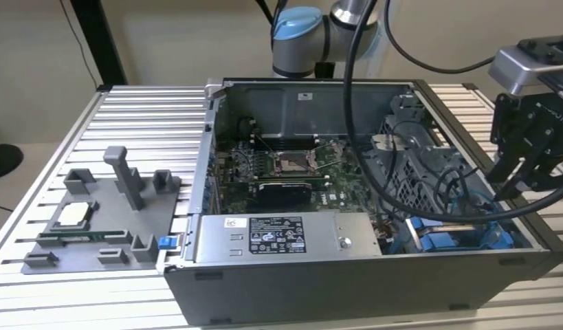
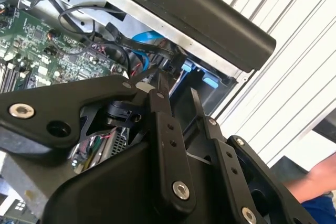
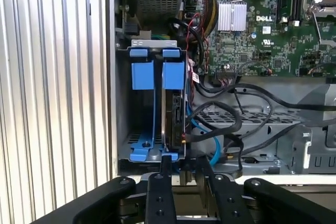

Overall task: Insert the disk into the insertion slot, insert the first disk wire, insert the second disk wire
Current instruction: 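Insert the second disk wire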

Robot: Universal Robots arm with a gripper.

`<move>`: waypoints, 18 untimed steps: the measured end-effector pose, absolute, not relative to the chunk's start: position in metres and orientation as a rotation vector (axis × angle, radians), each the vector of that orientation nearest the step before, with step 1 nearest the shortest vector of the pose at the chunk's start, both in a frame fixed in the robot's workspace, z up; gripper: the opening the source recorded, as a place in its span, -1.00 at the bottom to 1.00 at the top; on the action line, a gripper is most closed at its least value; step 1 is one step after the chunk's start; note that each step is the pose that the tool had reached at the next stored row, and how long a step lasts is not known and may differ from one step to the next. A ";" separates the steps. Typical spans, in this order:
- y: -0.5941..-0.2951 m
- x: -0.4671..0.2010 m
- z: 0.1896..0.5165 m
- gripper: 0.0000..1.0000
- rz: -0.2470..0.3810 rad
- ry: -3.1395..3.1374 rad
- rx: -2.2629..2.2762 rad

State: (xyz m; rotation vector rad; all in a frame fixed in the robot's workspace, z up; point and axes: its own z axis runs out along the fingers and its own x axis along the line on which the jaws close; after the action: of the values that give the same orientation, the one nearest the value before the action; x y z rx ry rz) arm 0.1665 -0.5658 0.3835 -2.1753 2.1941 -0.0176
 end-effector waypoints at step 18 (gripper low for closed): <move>-0.573 0.175 0.383 1.00 0.002 2.158 -2.189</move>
State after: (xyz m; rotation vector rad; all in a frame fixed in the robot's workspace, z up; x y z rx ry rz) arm 0.1748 -0.5726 0.3833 -2.1893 2.1583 0.0022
